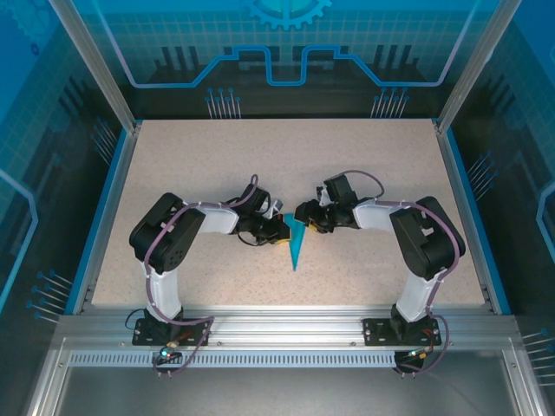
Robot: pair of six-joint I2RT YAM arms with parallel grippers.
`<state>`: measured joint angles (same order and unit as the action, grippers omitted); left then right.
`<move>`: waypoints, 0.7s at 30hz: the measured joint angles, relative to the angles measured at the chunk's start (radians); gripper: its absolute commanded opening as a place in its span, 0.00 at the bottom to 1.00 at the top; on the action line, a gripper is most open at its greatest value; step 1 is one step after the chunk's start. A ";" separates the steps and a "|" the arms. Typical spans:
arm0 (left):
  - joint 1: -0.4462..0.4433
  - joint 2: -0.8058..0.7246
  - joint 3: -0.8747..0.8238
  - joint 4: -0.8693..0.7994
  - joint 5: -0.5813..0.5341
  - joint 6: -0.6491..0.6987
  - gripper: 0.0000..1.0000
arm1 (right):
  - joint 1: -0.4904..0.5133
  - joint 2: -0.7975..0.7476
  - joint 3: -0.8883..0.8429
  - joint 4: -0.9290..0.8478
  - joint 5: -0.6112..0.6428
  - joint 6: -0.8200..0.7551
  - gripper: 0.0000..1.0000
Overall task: Fold a paper plane with a square sheet of paper (fold left side to right side)
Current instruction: Fold the wing for the fifth time at the center of the table.
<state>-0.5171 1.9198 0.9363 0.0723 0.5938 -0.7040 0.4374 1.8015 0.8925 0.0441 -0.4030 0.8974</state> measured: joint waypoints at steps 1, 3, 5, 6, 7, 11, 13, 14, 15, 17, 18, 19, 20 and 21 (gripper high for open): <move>0.000 0.000 0.000 0.000 0.000 0.000 0.00 | 0.001 0.002 0.000 -0.003 0.001 0.000 0.51; 0.000 0.000 0.000 0.000 0.000 0.000 0.00 | 0.002 0.009 0.003 -0.007 0.002 0.000 0.51; 0.000 0.000 0.000 0.000 -0.001 0.001 0.00 | 0.002 0.016 0.016 -0.021 0.002 -0.002 0.51; 0.000 0.000 0.000 0.000 -0.002 0.003 0.00 | 0.003 0.021 0.026 -0.030 0.002 -0.005 0.51; 0.000 0.000 0.000 0.000 -0.003 0.005 0.00 | 0.003 0.026 0.034 -0.040 0.002 -0.008 0.51; 0.000 -0.004 0.000 -0.005 -0.011 0.022 0.00 | 0.010 0.042 0.077 -0.103 0.014 -0.027 0.51; 0.000 -0.010 0.000 -0.012 -0.021 0.027 0.00 | 0.014 0.049 0.092 -0.126 0.023 -0.036 0.51; 0.000 -0.014 0.000 -0.016 -0.025 0.030 0.00 | 0.015 0.051 0.099 -0.137 0.026 -0.041 0.51; 0.000 -0.017 0.000 -0.019 -0.030 0.031 0.00 | 0.016 0.051 0.102 -0.143 0.028 -0.043 0.51; 0.000 -0.024 0.000 -0.024 -0.037 0.034 0.00 | 0.016 0.053 0.105 -0.149 0.029 -0.049 0.51; 0.000 -0.028 0.000 -0.026 -0.040 0.034 0.00 | 0.016 0.053 0.105 -0.149 0.029 -0.050 0.51; 0.000 -0.031 0.000 -0.027 -0.041 0.034 0.00 | 0.016 0.054 0.106 -0.150 0.029 -0.053 0.51; 0.000 -0.032 0.000 -0.027 -0.042 0.034 0.00 | 0.016 0.054 0.108 -0.153 0.029 -0.053 0.51; 0.000 -0.034 0.000 -0.027 -0.042 0.034 0.00 | 0.016 0.054 0.109 -0.156 0.029 -0.053 0.51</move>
<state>-0.5171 1.8854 0.9360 0.0448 0.5514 -0.6701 0.4538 1.8557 1.0019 -0.1120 -0.3744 0.8444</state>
